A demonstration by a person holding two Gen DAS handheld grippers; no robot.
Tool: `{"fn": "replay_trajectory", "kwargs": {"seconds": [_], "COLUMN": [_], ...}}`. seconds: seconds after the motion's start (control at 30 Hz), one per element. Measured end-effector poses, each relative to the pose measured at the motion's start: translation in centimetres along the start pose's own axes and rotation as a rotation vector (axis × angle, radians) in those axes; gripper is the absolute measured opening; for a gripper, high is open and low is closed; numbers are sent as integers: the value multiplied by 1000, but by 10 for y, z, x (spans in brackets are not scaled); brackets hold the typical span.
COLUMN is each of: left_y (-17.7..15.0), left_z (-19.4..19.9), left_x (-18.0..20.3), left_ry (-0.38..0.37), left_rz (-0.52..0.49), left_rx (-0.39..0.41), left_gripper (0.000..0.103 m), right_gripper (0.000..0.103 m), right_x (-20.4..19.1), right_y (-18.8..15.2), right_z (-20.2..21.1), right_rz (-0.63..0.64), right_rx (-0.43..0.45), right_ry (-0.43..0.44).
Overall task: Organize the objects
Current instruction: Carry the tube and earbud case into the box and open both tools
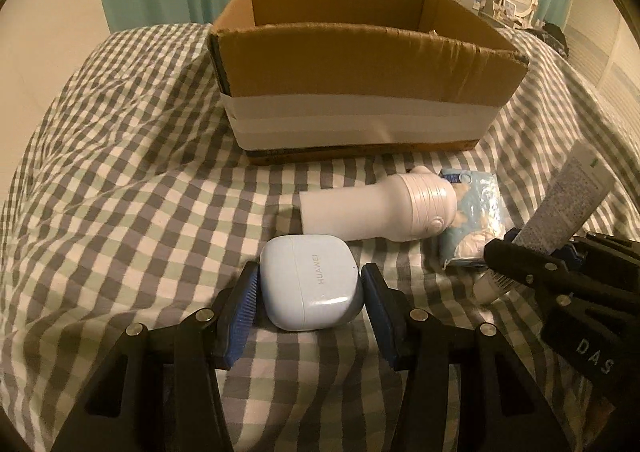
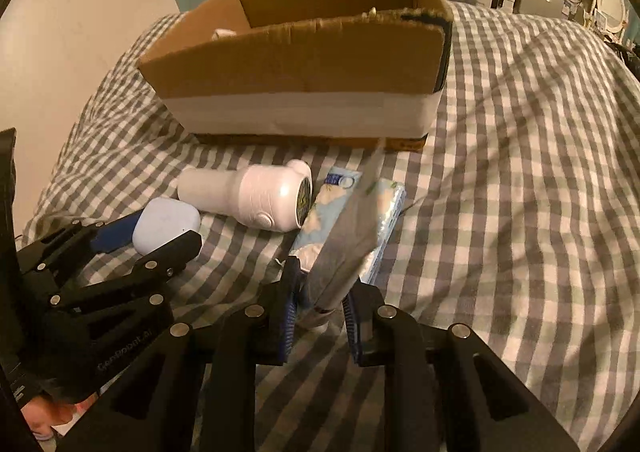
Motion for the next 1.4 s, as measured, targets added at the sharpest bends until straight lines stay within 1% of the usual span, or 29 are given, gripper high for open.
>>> {"fn": "replay_trajectory", "kwargs": {"seconds": [0.17, 0.23, 0.4, 0.43, 0.57, 0.8, 0.93, 1.07, 1.13, 1.2, 1.3, 1.4], "left_y": [-1, 2, 7, 14, 24, 46, 64, 85, 96, 110, 131, 150], "left_z": [8, 10, 27, 22, 37, 68, 84, 96, 101, 104, 106, 104], "left_x": [0, 1, 5, -3, -7, -4, -3, -3, -2, -2, -2, -4], "left_ry": [-1, 2, 9, 7, -3, -31, -46, -60, -60, -56, -72, -64], "left_rz": [10, 10, -7, -5, 7, -9, -14, -14, -25, -33, -21, -30], "left_rx": [3, 7, 47, 54, 86, 145, 184, 213, 231, 250, 272, 290], "left_gripper": [52, 52, 52, 52, 52, 52, 52, 52, 52, 52, 52, 52], "right_gripper": [18, 18, 18, 18, 18, 18, 18, 18, 18, 18, 18, 18], "right_x": [-1, -1, 2, 4, 4, -5, -8, -13, -14, -14, -14, -13], "right_y": [5, 6, 9, 10, 16, 31, 49, 75, 88, 101, 121, 142], "right_z": [13, 19, 41, 47, 65, 97, 116, 131, 137, 141, 143, 135], "right_rz": [13, 12, 19, 16, 24, 65, 98, 132, 142, 147, 153, 159], "right_rx": [30, 43, 78, 89, 120, 169, 203, 240, 256, 271, 285, 285], "right_ry": [-21, -17, -25, -25, -29, -28, -39, -66, -86, -87, -86, -92]}}
Point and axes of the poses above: each gripper's, at about its wrist camera, not at the fingertips, and z roughly against the way its jaws point, x to its right, y to its top, the point moved 3 cm from there along -z, roughly the way its jaws point, and after that the axes turned 5 degrees about x, right-handed, at the moved point
